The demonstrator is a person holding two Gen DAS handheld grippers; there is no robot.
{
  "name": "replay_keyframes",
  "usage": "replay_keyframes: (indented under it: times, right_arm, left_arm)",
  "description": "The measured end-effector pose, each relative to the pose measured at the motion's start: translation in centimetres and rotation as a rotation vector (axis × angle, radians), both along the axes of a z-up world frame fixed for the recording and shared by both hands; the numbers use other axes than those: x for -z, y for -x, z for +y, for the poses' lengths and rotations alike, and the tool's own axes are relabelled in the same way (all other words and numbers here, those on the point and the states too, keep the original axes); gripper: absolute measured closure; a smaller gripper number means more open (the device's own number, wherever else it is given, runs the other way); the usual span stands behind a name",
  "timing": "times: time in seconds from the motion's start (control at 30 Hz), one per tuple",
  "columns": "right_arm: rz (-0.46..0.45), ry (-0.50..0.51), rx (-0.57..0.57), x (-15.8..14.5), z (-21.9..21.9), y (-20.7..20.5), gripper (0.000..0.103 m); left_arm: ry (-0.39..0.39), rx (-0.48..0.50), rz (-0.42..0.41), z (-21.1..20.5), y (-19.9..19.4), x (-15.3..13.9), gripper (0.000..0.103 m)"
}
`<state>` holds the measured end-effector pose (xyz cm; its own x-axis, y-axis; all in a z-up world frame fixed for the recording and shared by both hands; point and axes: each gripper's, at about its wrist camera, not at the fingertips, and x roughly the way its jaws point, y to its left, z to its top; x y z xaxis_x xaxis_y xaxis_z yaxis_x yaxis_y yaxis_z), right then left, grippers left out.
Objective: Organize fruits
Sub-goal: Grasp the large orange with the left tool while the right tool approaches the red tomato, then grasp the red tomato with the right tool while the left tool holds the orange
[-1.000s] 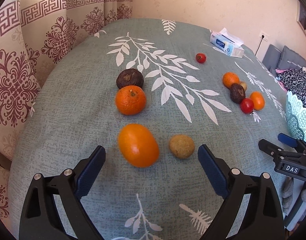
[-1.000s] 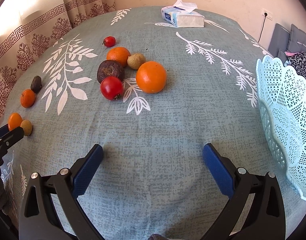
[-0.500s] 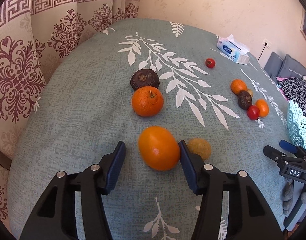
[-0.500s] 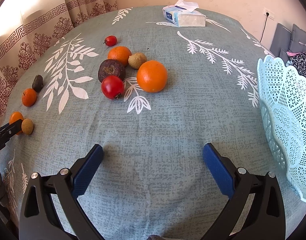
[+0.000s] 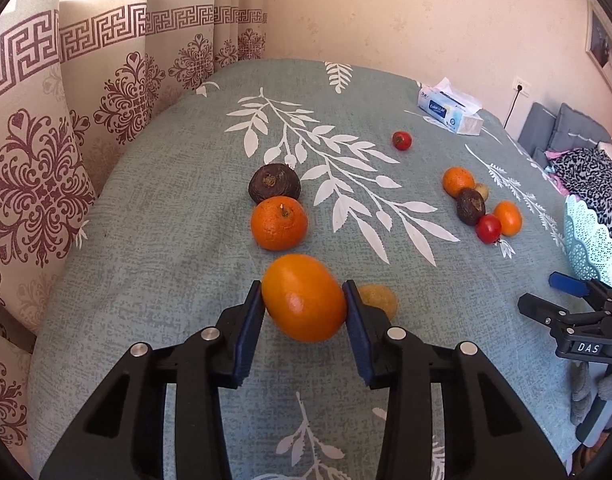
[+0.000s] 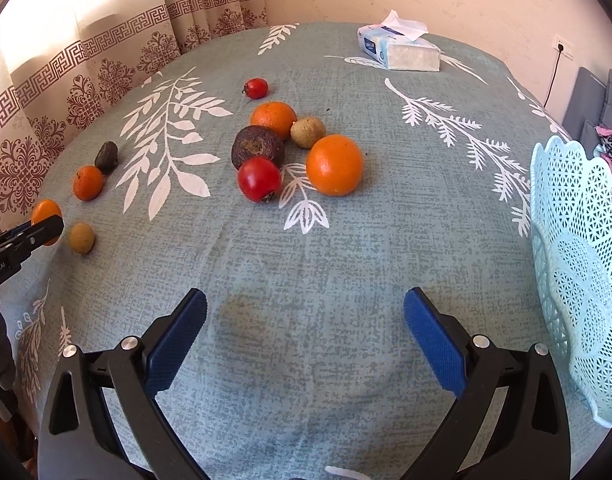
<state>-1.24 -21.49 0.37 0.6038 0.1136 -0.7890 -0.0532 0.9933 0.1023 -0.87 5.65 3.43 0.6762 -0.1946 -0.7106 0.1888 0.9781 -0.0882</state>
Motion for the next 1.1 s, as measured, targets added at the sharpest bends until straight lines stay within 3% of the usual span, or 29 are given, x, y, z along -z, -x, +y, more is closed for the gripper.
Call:
replay_keyframes:
  times: [0.07, 0.2, 0.3, 0.53, 0.67, 0.8, 1.1]
  right_arm:
    - [-0.007, -0.022, -0.007, -0.2, -0.1, -0.5, 0.006]
    - [0.009, -0.088, -0.009, -0.2, -0.2, -2.4, 0.027]
    - [0.01, -0.129, -0.033, -0.5, 0.1, -3.9, 0.035]
    - [0.002, -0.144, -0.041, -0.4, 1.1, -7.0, 0.057]
    - [-0.005, -0.138, -0.054, -0.4, 1.9, -7.6, 0.058]
    - [-0.023, -0.069, -0.056, -0.2, 2.8, -7.7, 0.073]
    - [-0.053, -0.097, -0.044, -1.3, 1.9, -5.6, 0.074]
  left_arm:
    - [-0.001, -0.005, -0.007, 0.0, 0.2, -0.4, 0.063]
    - [-0.007, -0.001, -0.019, -0.3, 0.6, -0.8, 0.063]
    - [-0.009, 0.006, -0.025, -0.5, 0.9, -1.1, 0.063]
    - [-0.003, 0.009, -0.027, -0.5, 1.1, -1.4, 0.063]
    - [0.0, 0.007, -0.031, -0.4, 1.3, -1.6, 0.063]
    - [-0.001, 0.01, -0.032, -0.7, 1.4, -1.6, 0.063]
    - [-0.003, 0.014, -0.038, -0.9, 1.7, -1.8, 0.063]
